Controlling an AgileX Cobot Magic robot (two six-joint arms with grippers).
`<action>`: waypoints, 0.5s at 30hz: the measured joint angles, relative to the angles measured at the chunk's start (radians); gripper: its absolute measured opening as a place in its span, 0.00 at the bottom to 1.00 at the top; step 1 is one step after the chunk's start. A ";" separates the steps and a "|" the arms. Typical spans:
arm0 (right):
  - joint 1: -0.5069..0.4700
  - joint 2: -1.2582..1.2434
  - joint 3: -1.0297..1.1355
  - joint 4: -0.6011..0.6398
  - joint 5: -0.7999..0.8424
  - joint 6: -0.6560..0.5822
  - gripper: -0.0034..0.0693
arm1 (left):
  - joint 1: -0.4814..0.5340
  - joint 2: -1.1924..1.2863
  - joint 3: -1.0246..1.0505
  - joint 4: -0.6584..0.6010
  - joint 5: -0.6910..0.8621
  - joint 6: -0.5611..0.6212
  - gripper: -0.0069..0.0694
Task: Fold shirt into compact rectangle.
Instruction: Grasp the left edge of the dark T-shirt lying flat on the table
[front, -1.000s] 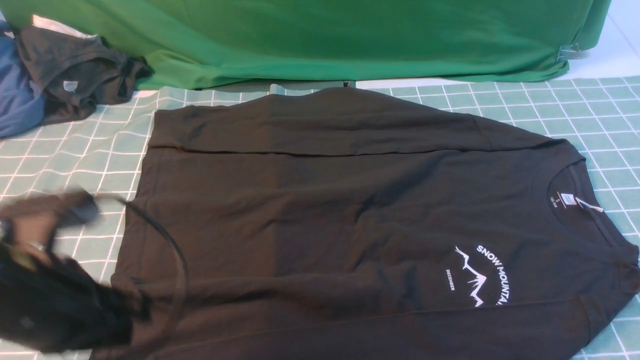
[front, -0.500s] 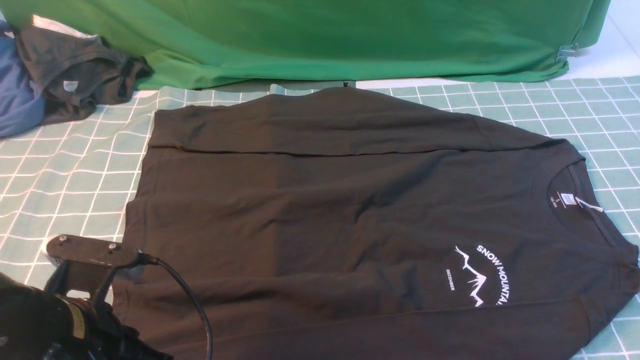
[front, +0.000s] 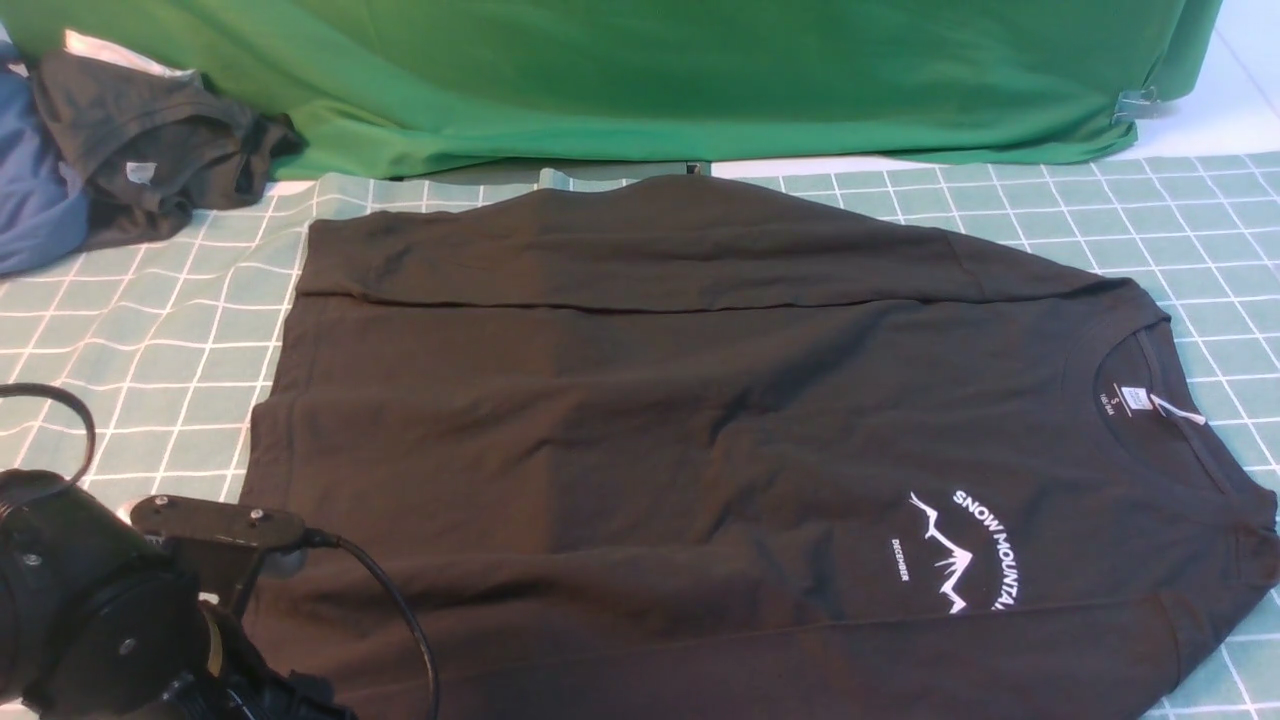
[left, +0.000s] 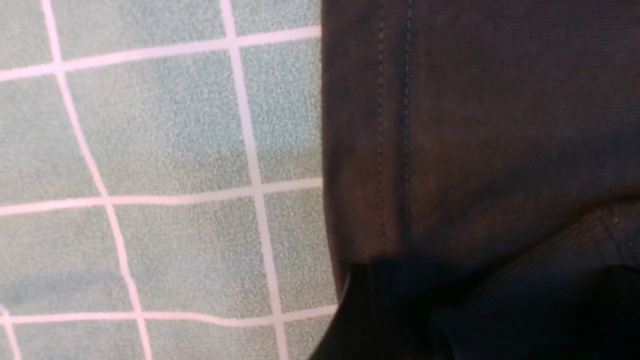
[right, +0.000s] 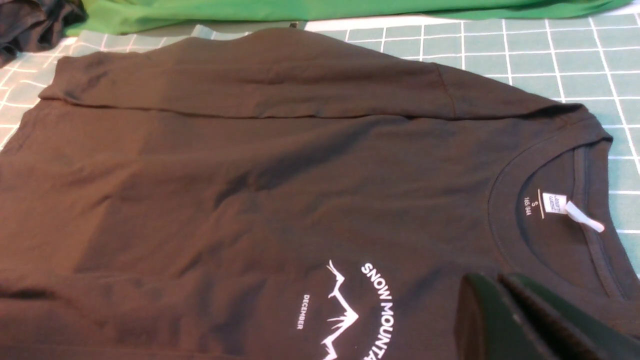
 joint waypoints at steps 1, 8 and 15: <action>0.000 0.000 0.000 0.000 0.000 0.000 0.08 | 0.000 0.001 -0.002 -0.005 0.001 -0.004 0.82; 0.000 0.000 0.000 0.000 0.002 -0.008 0.08 | -0.001 0.008 -0.008 -0.037 0.012 -0.001 0.58; 0.000 0.000 0.000 0.000 0.002 -0.008 0.08 | -0.007 0.014 -0.027 -0.076 0.067 0.056 0.14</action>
